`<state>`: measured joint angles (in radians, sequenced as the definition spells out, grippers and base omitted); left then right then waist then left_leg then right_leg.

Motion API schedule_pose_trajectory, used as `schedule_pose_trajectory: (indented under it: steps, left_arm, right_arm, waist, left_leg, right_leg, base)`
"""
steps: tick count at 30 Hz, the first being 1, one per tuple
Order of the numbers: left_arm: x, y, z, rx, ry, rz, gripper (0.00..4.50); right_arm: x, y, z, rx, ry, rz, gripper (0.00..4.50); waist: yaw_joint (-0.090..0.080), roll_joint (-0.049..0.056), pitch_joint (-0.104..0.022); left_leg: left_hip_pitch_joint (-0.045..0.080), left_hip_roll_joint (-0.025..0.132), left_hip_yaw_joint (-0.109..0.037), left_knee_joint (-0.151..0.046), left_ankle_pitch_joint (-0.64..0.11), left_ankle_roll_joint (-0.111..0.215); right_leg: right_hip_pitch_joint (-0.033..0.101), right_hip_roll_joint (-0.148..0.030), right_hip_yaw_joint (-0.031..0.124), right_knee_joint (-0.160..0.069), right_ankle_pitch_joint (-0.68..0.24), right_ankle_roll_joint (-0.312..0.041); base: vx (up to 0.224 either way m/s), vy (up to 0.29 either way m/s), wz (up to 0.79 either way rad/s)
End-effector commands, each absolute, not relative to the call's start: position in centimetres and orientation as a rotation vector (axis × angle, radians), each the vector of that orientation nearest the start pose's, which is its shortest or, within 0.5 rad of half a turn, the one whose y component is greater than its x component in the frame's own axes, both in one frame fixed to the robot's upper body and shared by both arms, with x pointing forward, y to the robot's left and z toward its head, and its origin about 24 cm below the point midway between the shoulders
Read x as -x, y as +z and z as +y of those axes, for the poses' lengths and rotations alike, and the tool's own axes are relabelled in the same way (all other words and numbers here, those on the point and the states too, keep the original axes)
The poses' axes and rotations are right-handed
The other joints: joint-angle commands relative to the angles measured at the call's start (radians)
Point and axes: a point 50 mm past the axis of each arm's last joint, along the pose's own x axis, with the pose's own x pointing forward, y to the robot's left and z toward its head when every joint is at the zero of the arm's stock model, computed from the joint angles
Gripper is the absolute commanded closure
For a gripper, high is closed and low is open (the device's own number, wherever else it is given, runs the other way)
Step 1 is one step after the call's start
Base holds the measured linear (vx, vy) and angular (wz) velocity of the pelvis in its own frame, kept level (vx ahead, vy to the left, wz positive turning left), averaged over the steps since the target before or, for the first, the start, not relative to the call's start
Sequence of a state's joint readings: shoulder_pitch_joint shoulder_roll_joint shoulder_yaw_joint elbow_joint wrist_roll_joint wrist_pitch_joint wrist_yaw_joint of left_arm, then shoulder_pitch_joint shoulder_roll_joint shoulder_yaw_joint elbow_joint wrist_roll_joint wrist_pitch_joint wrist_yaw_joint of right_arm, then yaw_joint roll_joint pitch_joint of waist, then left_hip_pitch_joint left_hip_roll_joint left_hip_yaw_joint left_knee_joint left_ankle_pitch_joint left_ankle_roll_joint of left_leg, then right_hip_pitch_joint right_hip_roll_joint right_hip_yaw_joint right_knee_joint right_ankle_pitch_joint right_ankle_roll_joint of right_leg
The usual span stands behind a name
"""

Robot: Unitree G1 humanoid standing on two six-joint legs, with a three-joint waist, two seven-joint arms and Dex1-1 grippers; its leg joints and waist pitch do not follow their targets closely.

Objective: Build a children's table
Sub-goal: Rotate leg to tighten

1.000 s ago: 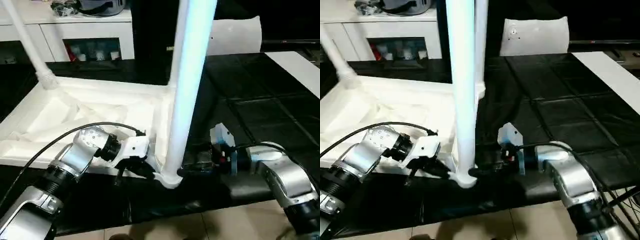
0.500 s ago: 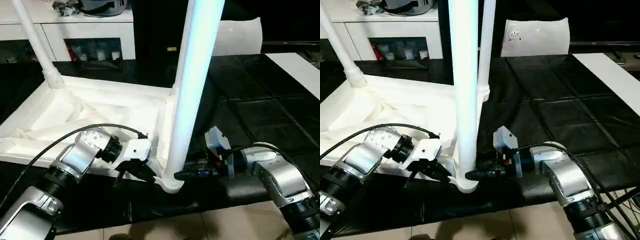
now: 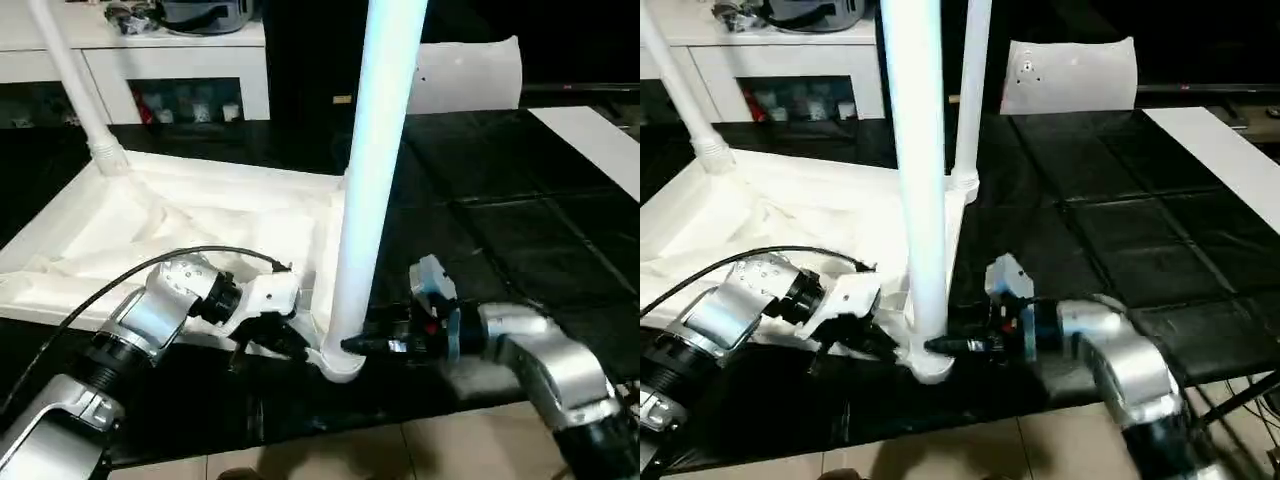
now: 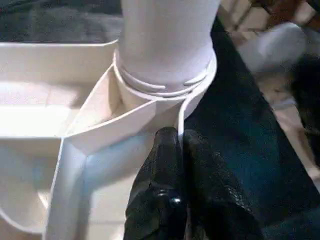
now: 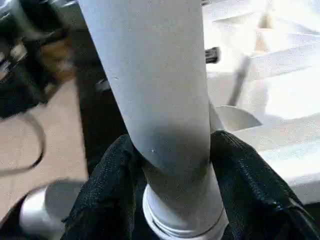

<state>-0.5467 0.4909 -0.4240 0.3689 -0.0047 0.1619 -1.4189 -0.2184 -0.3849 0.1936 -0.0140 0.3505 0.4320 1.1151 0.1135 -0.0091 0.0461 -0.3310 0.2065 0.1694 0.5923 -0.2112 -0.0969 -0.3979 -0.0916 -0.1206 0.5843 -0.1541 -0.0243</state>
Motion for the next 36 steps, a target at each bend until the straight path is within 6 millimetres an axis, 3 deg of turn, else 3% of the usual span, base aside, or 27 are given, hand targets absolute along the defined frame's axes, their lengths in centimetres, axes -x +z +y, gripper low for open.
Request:
schedule_pose_trajectory:
  steps: [1,4,5,8,10,15,16,18,19,20,22,23,27,29,31,34,35,36]
  left_arm:
    - [-29.5,6.5,11.6,-0.459,-1.519,0.474,4.5]
    - [-29.7,6.4,11.3,-0.432,-1.466,0.469,4.5]
    - [-29.9,6.3,11.1,-0.414,-1.426,0.468,4.5]
    - [-30.9,6.1,10.2,-0.359,-1.237,0.469,4.5]
    - [-31.4,6.2,9.9,-0.341,-1.168,0.461,4.5]
    - [-33.5,7.1,7.9,-0.254,-0.931,0.412,4.5]
    - [-34.1,7.6,7.3,-0.243,-0.87,0.378,4.5]
    - [-34.4,8.0,6.6,-0.241,-0.861,0.361,4.5]
    - [-34.5,8.1,6.4,-0.248,-0.86,0.348,4.5]
    - [-34.6,8.3,6.2,-0.265,-0.865,0.336,4.5]
    - [-34.5,8.3,6.0,-0.282,-0.895,0.333,4.5]
    - [-34.4,8.2,6.2,-0.314,-0.927,0.332,4.5]
    - [-34.2,8.0,6.6,-0.343,-0.971,0.323,4.5]
    - [-34.1,7.9,6.9,-0.35,-0.991,0.322,4.5]
    - [-34.0,7.8,7.1,-0.366,-1.031,0.311,4.5]
    - [-33.8,7.6,8.1,-0.409,-1.088,0.295,4.5]
    - [-33.8,7.6,8.5,-0.435,-1.115,0.279,4.5]
    - [-33.8,7.6,8.6,-0.444,-1.121,0.275,4.5]
  right_arm:
    - [-24.7,6.1,-10.8,-0.102,1.273,0.306,2.61]
    - [-24.6,5.7,-10.4,-0.128,1.213,0.316,2.61]
    - [-24.7,5.5,-10.1,-0.139,1.169,0.321,2.61]
    - [-25.4,4.6,-8.9,-0.162,0.975,0.35,2.61]
    - [-25.8,4.4,-8.4,-0.175,0.92,0.359,2.61]
    - [-28.7,4.0,-6.7,-0.231,0.577,0.391,2.62]
    - [-29.6,4.1,-6.1,-0.261,0.483,0.395,2.62]
    - [-30.2,4.3,-5.7,-0.264,0.433,0.395,2.62]
    - [-30.4,4.4,-5.6,-0.261,0.42,0.394,2.62]
    - [-30.7,4.6,-5.5,-0.272,0.381,0.388,2.62]
    - [-30.8,5.0,-5.5,-0.289,0.364,0.36,2.62]
    - [-30.9,5.3,-5.6,-0.284,0.358,0.33,2.27]
    - [-30.9,5.5,-6.1,-0.278,0.327,0.293,1.82]
    - [-30.9,5.8,-6.6,-0.258,0.319,0.263,1.57]
    - [-30.7,6.0,-7.0,-0.261,0.321,0.239,1.49]
    - [-29.8,6.6,-8.5,-0.231,0.351,0.174,1.25]
    - [-29.1,6.7,-9.2,-0.197,0.372,0.159,1.14]
    - [-29.0,6.7,-9.4,-0.186,0.377,0.156,1.05]
  waist:
    - [-0.007,0.0,-0.056]
    - [-0.015,0.004,-0.054]
    - [-0.02,0.012,-0.053]
    - [-0.038,0.007,-0.054]
    - [-0.049,0.007,-0.054]
    - [-0.086,0.01,-0.054]
    - [-0.089,0.01,-0.059]
    - [-0.098,0.009,-0.06]
    - [-0.098,0.011,-0.063]
    - [-0.099,0.014,-0.066]
    - [-0.096,0.011,-0.071]
    - [-0.092,0.014,-0.073]
    - [-0.086,0.019,-0.081]
    - [-0.082,0.016,-0.081]
    - [-0.073,0.018,-0.077]
    - [-0.064,0.02,-0.071]
    - [-0.056,0.021,-0.067]
    - [-0.056,0.021,-0.067]
  left_leg:
    - [-0.002,0.021,-0.003,-0.076,-0.209,0.01]
    - [-0.003,0.015,-0.007,-0.075,-0.233,0.006]
    - [-0.001,0.015,-0.008,-0.075,-0.246,0.005]
    - [-0.009,0.015,-0.012,-0.077,-0.255,0.0]
    - [-0.006,0.009,-0.012,-0.073,-0.268,-0.002]
    - [-0.014,0.001,-0.016,-0.067,-0.28,0.003]
    - [-0.018,0.001,-0.019,-0.067,-0.27,0.004]
    - [-0.018,0.001,-0.018,-0.067,-0.262,0.012]
    - [-0.016,0.003,-0.017,-0.068,-0.246,0.019]
    - [-0.023,0.008,-0.017,-0.071,-0.206,0.027]
    - [-0.02,0.008,-0.011,-0.067,-0.156,0.038]
    - [-0.023,0.011,-0.011,-0.067,-0.118,0.045]
    - [-0.027,0.013,-0.009,-0.061,0.004,0.082]
    - [-0.028,0.012,-0.006,-0.059,0.02,0.097]
    - [-0.023,0.014,-0.002,-0.06,-0.01,0.097]
    - [-0.019,0.018,0.0,-0.065,-0.065,0.075]
    - [-0.019,0.017,0.0,-0.068,-0.085,0.069]
    - [-0.019,0.017,0.0,-0.068,-0.085,0.069]
  right_leg:
    - [0.049,-0.062,0.052,-0.087,-0.474,-0.088]
    - [0.048,-0.06,0.043,-0.101,-0.551,-0.045]
    - [0.045,-0.059,0.041,-0.104,-0.561,-0.037]
    - [0.049,-0.058,0.035,-0.105,-0.557,-0.028]
    - [0.047,-0.059,0.03,-0.111,-0.583,-0.02]
    - [0.043,-0.056,0.021,-0.119,-0.602,-0.01]
    - [0.049,-0.057,0.021,-0.117,-0.586,-0.006]
    - [0.045,-0.055,0.024,-0.116,-0.551,-0.019]
    - [0.046,-0.055,0.03,-0.11,-0.504,-0.035]
    - [0.05,-0.055,0.038,-0.096,-0.424,-0.059]
    - [0.048,-0.053,0.046,-0.083,-0.319,-0.101]
    - [0.053,-0.054,0.05,-0.071,-0.25,-0.128]
    - [0.062,-0.053,0.055,-0.039,-0.036,-0.206]
    - [0.063,-0.052,0.056,-0.037,-0.003,-0.222]
    - [0.059,-0.054,0.057,-0.042,-0.04,-0.224]
    - [0.058,-0.055,0.059,-0.05,-0.122,-0.197]
    - [0.058,-0.055,0.06,-0.058,-0.163,-0.165]
    - [0.058,-0.055,0.06,-0.058,-0.163,-0.165]
  base:
    - [0.0,0.0,0.0]
    - [0.0,0.0,0.0]
    - [0.0,0.0,0.0]
    - [0.0,0.0,0.0]
    - [0.0,0.0,0.0]
    - [0.0,0.0,0.0]
    - [0.0,0.0,0.0]
    - [0.0,0.0,0.0]
    - [0.0,0.0,0.0]
    - [0.0,0.0,0.0]
    - [0.056,-0.014,0.06]
    - [0.058,-0.022,0.06]
    - [0.026,-0.01,0.0]
    - [0.0,0.0,0.0]
    - [0.0,0.0,0.0]
    - [0.0,0.0,0.0]
    - [0.0,0.0,0.0]
    - [0.0,0.0,0.0]
